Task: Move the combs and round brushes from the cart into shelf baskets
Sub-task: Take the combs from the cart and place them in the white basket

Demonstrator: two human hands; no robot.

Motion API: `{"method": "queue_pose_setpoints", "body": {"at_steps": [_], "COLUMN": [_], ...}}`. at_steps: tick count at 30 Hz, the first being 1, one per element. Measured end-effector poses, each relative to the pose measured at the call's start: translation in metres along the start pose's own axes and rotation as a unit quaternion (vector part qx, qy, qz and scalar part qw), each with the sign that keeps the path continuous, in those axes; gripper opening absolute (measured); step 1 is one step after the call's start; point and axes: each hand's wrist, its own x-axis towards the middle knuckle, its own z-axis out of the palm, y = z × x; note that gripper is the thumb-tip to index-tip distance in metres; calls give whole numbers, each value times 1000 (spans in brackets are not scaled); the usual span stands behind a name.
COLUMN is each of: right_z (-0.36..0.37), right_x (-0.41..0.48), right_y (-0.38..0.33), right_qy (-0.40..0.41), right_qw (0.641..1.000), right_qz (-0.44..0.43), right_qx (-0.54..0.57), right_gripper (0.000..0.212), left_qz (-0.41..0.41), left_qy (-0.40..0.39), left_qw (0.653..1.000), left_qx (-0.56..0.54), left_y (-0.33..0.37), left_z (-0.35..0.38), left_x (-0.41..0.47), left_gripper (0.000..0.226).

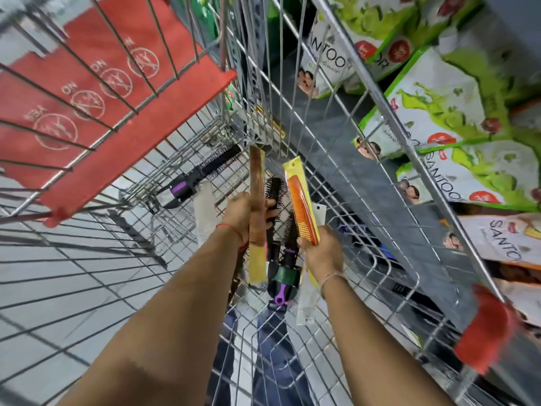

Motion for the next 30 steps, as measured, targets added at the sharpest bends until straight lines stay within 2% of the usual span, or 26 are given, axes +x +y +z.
{"method": "queue_pose_setpoints", "body": {"at_steps": [3, 5, 8, 11, 14, 17, 21, 23, 25, 27, 29, 30], "right_z": [0, -5, -23, -48, -86, -135, -201, -237, -273, -312, -349, -367], "right_x": [-13, -31, -65, -97, -115, -132, -161, -182, -197, -210, -219, -224], "right_y": [6, 4, -11, -32, -60, -83, -79, -66, -47, -21, 13, 32], "right_qy": [19, 55, 108, 154, 229, 331, 410, 472, 542, 591, 615, 621], "right_qw": [999, 993, 975, 949, 906, 835, 739, 695, 669, 644, 633, 631], "right_qz": [-21, -59, -116, -158, -190, -246, -291, -307, -297, -269, -229, -207], "right_qx": [39, 83, 158, 227, 302, 365, 448, 448, 413, 405, 410, 416], "right_gripper": [18, 17, 17, 19, 19, 11, 23, 33, 42, 35, 24, 22], "left_qz": [2, -6, -26, -7, 64, 131, 191, 244, 344, 452, 510, 509], "left_qy": [-56, -102, -189, -273, -303, -344, -373, -371, -342, -317, -309, -312], "left_qw": [997, 986, 952, 932, 930, 922, 904, 890, 864, 812, 765, 759], "left_qx": [43, 130, 241, 238, 199, 119, 85, 99, 137, 192, 240, 259], "left_y": [0, 5, 27, 55, 80, 96, 85, 73, 66, 54, 25, 5], "left_z": [-3, -6, -9, -1, 29, 74, 133, 168, 209, 257, 301, 319], "left_x": [-9, -25, -63, -105, -138, -176, -220, -240, -264, -293, -315, -324], "left_gripper": [48, 39, 26, 36, 41, 14, 7, 25, 30, 27, 21, 18]}}
